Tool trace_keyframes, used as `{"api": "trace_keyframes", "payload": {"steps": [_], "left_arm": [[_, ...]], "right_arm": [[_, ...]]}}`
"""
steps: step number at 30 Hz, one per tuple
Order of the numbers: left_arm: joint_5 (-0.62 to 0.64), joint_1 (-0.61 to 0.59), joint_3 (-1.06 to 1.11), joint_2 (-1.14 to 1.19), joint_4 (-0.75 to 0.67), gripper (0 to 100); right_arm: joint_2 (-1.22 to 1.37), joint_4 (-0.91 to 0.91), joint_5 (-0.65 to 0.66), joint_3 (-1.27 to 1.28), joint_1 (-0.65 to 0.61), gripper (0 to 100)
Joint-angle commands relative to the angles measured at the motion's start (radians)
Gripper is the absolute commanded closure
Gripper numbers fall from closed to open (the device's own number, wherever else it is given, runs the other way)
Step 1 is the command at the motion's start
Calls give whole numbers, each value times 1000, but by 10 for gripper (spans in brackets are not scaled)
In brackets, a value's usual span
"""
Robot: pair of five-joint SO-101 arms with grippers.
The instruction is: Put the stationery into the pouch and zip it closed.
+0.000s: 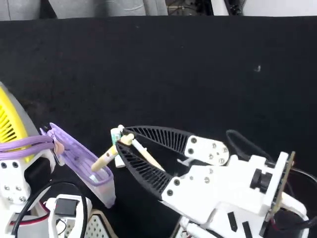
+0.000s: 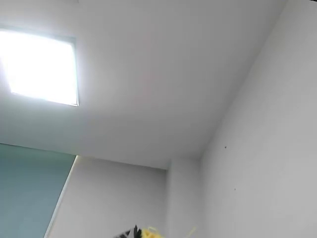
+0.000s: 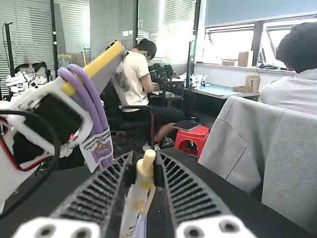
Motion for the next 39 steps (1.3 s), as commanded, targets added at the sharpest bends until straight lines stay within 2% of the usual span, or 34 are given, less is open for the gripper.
{"api": "trace_keyframes", "payload": {"steps": [1,3,8,11,15,22,27,33,39], "left_arm": [[3,10,2,12,-20,970],[3,10,2,12,-20,970],[3,10,2,11,-20,970],[3,10,2,11,-20,970],[3,10,2,11,-20,970],[3,8,-1,9,-20,970],[2,-1,-4,9,-20,970],[2,-154,-1,9,-54,970],[3,-251,1,8,-75,970]], "right_arm": [[-19,-28,11,47,-11,983],[-21,-26,11,93,-11,963],[-22,9,3,125,-18,739],[-44,8,9,124,-71,662],[-119,2,12,105,-92,660],[-163,135,129,102,98,693],[-165,190,180,274,221,720],[-160,12,180,581,302,719],[-154,-247,180,888,305,719]]}}
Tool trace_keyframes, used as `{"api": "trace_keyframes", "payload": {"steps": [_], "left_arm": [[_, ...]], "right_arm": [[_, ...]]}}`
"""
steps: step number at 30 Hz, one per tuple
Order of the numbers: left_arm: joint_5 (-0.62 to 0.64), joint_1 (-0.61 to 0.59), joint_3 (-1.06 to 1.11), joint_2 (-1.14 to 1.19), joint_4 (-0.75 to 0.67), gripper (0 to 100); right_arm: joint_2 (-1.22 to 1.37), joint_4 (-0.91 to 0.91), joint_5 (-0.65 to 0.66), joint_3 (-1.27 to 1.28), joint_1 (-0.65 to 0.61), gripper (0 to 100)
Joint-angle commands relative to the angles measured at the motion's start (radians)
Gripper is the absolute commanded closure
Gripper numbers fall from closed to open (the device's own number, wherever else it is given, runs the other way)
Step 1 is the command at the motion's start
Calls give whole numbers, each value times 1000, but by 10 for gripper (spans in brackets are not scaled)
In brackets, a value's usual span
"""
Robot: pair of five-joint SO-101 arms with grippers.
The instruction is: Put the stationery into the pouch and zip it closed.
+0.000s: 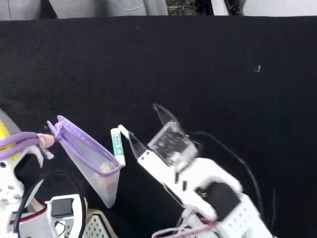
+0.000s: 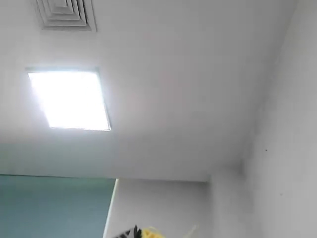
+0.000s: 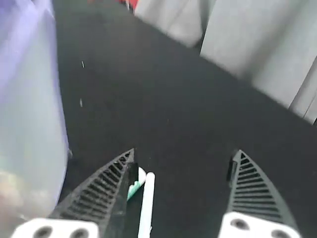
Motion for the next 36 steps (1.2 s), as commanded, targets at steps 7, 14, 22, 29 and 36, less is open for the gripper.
{"api": "trace_keyframes", "payload": {"steps": [7,14,22,29,36], "left_arm": [[9,-44,-8,8,-15,970],[11,-42,-8,8,-15,970],[12,-42,-4,8,-14,970],[12,-42,-1,8,-14,970],[12,-41,1,8,-12,970]], "right_arm": [[4,-319,0,331,14,720],[271,-387,-54,214,14,720],[877,-391,-92,-128,34,720],[1310,-342,-160,-395,160,720],[1449,-259,-153,-503,118,720]]}}
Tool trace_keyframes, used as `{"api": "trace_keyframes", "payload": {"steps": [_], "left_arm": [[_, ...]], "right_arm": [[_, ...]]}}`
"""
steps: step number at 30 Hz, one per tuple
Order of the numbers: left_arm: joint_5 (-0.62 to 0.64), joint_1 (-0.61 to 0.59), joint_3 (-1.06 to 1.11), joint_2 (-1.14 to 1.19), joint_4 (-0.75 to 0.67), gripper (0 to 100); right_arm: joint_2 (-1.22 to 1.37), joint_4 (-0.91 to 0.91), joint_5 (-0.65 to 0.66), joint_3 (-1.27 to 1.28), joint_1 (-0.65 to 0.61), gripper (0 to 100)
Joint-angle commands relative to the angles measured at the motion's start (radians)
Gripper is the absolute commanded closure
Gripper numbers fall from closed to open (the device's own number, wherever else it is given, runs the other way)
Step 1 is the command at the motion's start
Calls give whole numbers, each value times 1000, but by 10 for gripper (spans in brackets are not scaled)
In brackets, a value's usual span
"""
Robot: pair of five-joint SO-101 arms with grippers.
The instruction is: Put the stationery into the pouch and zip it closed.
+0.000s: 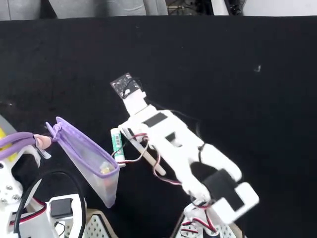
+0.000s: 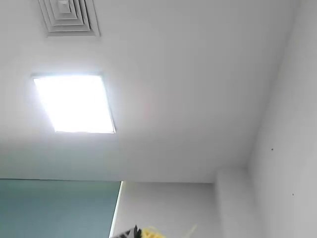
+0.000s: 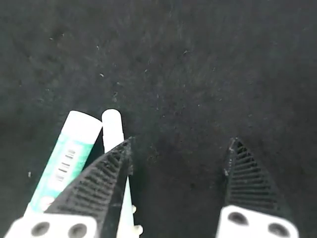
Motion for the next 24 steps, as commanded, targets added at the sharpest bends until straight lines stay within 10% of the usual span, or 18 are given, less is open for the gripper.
{"api": "trace_keyframes", "payload": {"steps": [1,24], "left_arm": [[12,-4,1,8,-6,970],[3,119,13,8,-2,970]], "right_arm": [[62,20,-3,-85,-31,720],[-25,180,0,-153,-107,720]]}}
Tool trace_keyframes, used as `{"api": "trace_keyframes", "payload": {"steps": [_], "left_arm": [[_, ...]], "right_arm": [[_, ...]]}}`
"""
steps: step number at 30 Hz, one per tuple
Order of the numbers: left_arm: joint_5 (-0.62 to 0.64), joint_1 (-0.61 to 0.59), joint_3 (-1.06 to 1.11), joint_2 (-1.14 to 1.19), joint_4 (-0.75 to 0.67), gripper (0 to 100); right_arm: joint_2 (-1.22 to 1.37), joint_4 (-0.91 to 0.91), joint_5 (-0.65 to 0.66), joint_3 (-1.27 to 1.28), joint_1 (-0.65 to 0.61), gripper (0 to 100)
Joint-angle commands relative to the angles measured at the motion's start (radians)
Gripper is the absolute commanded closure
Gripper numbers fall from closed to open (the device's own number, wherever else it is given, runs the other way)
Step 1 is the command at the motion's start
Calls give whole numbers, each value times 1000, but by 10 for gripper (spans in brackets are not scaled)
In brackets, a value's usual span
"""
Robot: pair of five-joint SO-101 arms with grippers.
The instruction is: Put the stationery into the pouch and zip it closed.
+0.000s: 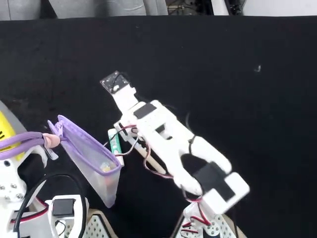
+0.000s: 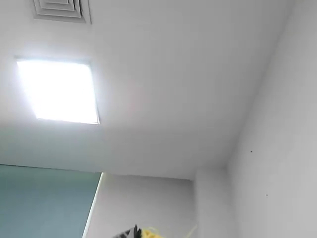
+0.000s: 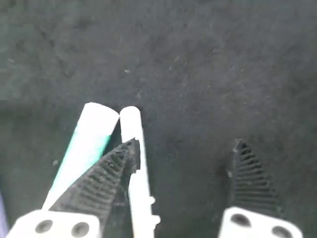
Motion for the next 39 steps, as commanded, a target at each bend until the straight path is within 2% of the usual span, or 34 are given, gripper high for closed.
{"api": "trace_keyframes", "payload": {"steps": [1,5,12,20,22,24,32,35,39], "left_arm": [[3,13,-2,8,-2,970],[3,13,-2,8,-2,970],[3,8,-4,8,-2,970],[3,8,-7,8,2,970],[3,8,-7,8,2,970],[3,8,-8,8,2,970],[3,8,-8,8,2,970],[3,8,-8,8,2,970],[3,8,-8,2,2,970]], "right_arm": [[-136,-52,11,76,-81,720],[-163,-97,34,140,-147,721],[-30,-78,32,68,-84,828],[295,213,26,-291,-40,820],[349,267,29,-357,-40,855],[371,292,28,-387,-38,930],[305,322,31,-381,-17,937],[223,330,26,-374,35,989],[51,324,32,-329,133,988]]}}
